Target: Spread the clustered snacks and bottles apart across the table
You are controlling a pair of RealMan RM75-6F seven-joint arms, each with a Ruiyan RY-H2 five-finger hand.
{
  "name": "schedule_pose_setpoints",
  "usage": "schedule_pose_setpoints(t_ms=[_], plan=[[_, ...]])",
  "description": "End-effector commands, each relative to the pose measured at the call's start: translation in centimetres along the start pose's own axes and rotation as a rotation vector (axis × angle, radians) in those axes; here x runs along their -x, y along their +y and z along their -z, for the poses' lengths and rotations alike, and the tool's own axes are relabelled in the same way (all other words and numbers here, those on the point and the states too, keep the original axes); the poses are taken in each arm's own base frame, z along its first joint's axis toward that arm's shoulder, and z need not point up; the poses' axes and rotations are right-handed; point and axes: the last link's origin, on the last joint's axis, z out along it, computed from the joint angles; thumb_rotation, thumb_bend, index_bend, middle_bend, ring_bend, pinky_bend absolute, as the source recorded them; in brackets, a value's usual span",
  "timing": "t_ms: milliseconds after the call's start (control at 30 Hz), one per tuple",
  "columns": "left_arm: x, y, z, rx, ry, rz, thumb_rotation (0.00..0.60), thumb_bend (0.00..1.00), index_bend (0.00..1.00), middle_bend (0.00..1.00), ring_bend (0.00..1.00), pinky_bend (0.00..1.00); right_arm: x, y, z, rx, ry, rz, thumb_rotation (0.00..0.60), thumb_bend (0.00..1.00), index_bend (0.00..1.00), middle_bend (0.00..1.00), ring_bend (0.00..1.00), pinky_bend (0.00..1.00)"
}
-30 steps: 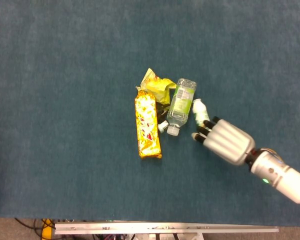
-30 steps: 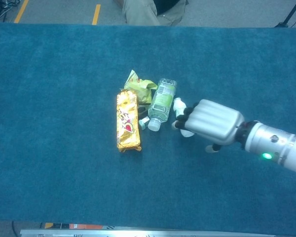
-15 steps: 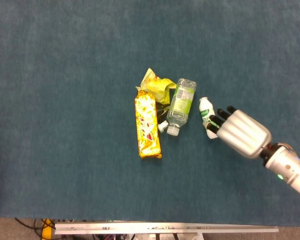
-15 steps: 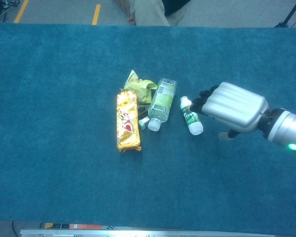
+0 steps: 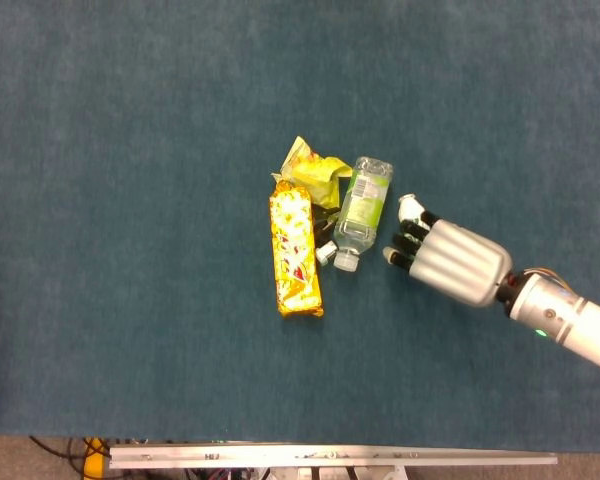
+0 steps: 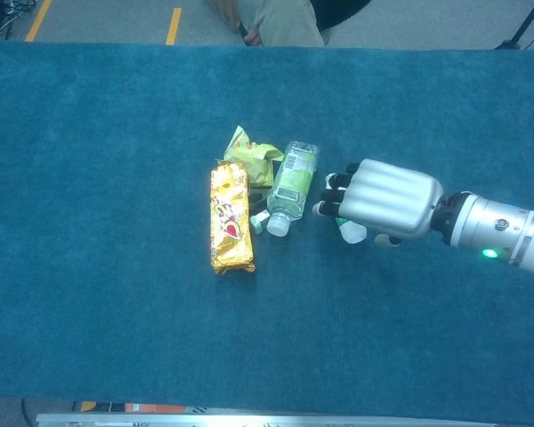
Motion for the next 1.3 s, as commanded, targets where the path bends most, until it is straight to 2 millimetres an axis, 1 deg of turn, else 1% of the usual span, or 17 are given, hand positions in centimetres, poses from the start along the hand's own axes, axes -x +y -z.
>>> schedule_pose_setpoints(t_ms=[33, 233, 300, 400, 700, 867, 1033, 1133, 1300], plan=[[0.0, -0.1, 0.1, -0.007, -0.005, 0.001, 0.6, 0.31, 0.25, 0.23, 0.05, 0.13, 0.4, -0.2, -0.2, -0.025, 0.01, 0.013, 0.6, 0.0, 0.26, 0.34, 0.27, 0.41], [0.0, -0.1, 0.1, -0.007, -0.003, 0.001, 0.6, 0.31, 0.25, 0.23, 0.05, 0.13, 1.2, -0.3, -0.2, -0.033, 0.005, 0.029, 0.6, 0.0, 0.26, 0.35, 0.27, 0.41], [0.0, -0.1, 0.1, -0.006, -0.003, 0.001, 0.6, 0.31, 0.25, 0.23, 0.05, 0.13, 1.3, -0.2, -0.3, -0.027, 0.01, 0.029, 0.6, 0.0, 0.28, 0.35, 0.27, 0.41], [0.0, 0.0, 0.1, -0.005, -0.003, -0.001, 0.6, 0.31, 0.25, 0.23, 0.05, 0.13, 1.5, 0.0, -0.4, -0.017, 0.008, 0.028, 0.6, 0.0, 0.33, 0.37, 0.27, 0.41], [-0.1, 0.1, 0.0, -0.003, -0.003, -0.007, 0.6, 0.31, 0.25, 0.23, 0.05, 0.13, 2.4, 0.3, -1.1, 0.017, 0.02, 0.039, 0.6, 0.0, 0.49, 0.43, 0.34, 0.42], [-0.1, 0.1, 0.0, -0.002, -0.002, -0.008, 0.6, 0.31, 0.26, 0.23, 0.05, 0.13, 2.3, 0.6, -1.3, 0.039, 0.043, 0.03, 0.6, 0.0, 0.58, 0.48, 0.4, 0.47], [0.0, 0.1, -0.1, 0.003, -0.007, -0.006, 0.6, 0.31, 0.26, 0.23, 0.05, 0.13, 2.4, 1.0, -1.1, 0.067, 0.056, 0.013, 0.6, 0.0, 0.67, 0.53, 0.47, 0.59], [0.1, 0.1, -0.2, 0.003, -0.011, -0.005, 0.6, 0.31, 0.26, 0.23, 0.05, 0.13, 2.5, 1.3, -0.8, 0.081, 0.053, 0.001, 0.6, 0.0, 0.69, 0.54, 0.49, 0.63], [0.2, 0.1, -0.2, 0.007, -0.013, -0.004, 0.6, 0.31, 0.26, 0.23, 0.05, 0.13, 2.5, 2.3, -0.5, 0.127, 0.056, -0.011, 0.6, 0.0, 0.7, 0.54, 0.49, 0.63]])
